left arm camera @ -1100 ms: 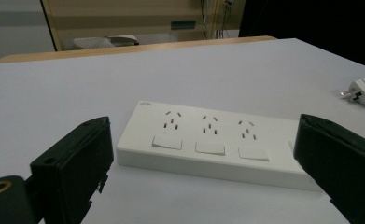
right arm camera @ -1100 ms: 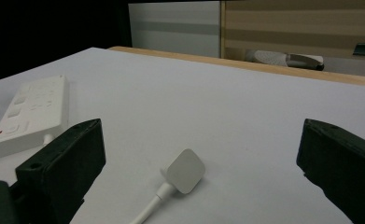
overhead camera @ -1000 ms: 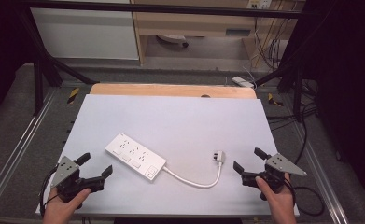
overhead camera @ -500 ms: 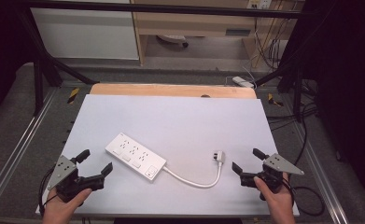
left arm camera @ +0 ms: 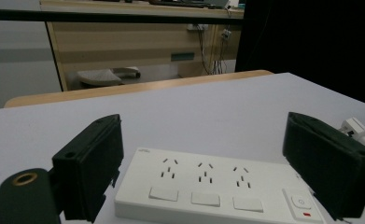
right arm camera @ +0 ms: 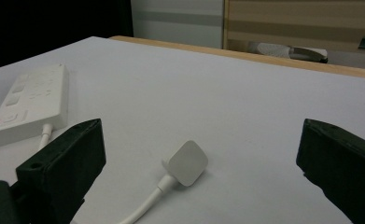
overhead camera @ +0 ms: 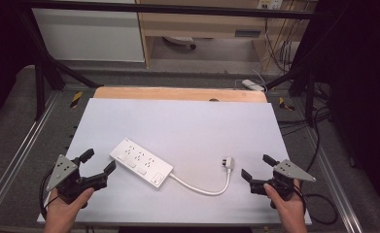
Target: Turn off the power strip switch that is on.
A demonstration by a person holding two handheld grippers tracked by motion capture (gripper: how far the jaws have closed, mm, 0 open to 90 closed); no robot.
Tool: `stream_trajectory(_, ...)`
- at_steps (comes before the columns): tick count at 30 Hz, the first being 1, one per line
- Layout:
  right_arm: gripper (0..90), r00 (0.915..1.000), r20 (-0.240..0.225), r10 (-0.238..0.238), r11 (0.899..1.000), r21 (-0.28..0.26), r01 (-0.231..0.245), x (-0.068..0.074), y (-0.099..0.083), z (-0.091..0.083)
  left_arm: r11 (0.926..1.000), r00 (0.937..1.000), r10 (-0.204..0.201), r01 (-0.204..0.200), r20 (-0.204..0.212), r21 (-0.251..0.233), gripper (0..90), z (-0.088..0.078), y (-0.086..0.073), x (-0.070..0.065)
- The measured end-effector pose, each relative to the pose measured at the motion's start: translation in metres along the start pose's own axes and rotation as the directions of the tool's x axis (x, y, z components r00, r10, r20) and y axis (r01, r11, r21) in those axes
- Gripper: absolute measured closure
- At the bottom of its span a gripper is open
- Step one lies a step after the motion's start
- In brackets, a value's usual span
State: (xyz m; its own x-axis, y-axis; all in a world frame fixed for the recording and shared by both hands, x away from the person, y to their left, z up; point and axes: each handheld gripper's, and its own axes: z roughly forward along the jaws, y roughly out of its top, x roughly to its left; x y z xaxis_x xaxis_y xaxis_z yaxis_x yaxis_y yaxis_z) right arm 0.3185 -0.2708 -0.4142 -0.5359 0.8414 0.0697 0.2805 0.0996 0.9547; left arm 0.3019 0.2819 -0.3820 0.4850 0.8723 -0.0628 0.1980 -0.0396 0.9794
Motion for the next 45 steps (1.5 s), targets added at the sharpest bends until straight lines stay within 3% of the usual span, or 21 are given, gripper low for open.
stream_trajectory(11,1.8,1.0,-0.003,-0.003,1.0,0.003,0.003,0.0,0.0,0.001,0.9999,0.9999,0.004,-0.004,0.016,0.013,18.9,0.011,0.007,-0.001)
stream_trajectory(26,1.8,1.0,-0.006,-0.006,1.0,0.011,0.006,0.0,-0.001,0.002,0.9998,1.0,-0.003,0.003,0.004,0.019,27.0,0.019,0.009,0.004)
stream_trajectory(37,1.7,0.9999,-0.007,-0.01,1.0,0.02,0.011,0.0,-0.002,0.004,0.9994,1.0,-0.003,0.003,0.005,0.034,37.9,0.028,0.009,0.009)
stream_trajectory(45,1.6,0.9999,-0.013,-0.011,1.0,0.026,0.011,-0.003,-0.002,0.008,0.9982,0.9998,0.014,-0.015,0.015,0.058,51.8,0.034,0.006,0.008)
